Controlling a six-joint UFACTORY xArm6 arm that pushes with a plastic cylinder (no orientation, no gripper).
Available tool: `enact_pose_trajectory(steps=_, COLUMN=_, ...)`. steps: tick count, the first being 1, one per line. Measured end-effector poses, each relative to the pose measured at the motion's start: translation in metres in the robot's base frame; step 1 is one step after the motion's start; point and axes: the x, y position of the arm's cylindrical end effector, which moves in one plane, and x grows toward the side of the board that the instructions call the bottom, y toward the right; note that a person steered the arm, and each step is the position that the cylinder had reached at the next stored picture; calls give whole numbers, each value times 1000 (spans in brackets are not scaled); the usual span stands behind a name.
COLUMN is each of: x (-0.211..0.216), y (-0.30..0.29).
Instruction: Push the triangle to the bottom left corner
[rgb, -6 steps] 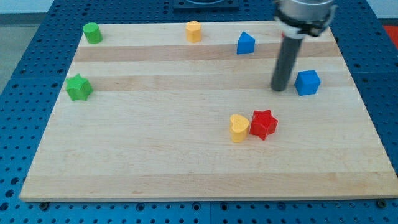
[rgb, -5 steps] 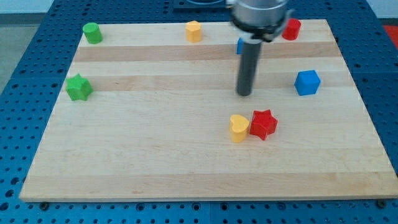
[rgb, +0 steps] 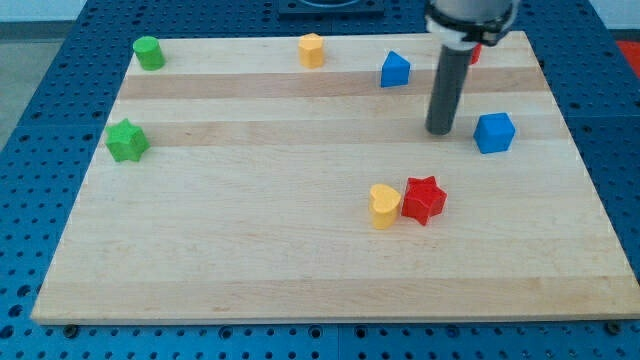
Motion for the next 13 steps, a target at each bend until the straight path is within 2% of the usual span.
enact_pose_trajectory(steps=2, x=-83, y=5)
enact_pose_trajectory(steps=3, x=-106, y=-8)
enact_pose_trajectory(steps=5, x=-103, y=-137)
enact_pose_trajectory(steps=6, x=-87, y=-180)
enact_pose_trajectory(steps=7, x=-101, y=-172)
enact_pose_trajectory(steps=8, x=-105, y=-130)
enact_pose_trajectory(steps=10, x=-55, y=-137)
enact_pose_trajectory(steps=11, x=-67, y=-123)
enact_pose_trajectory(steps=12, x=-68, y=-84)
enact_pose_trajectory(steps=13, x=-56, y=-83)
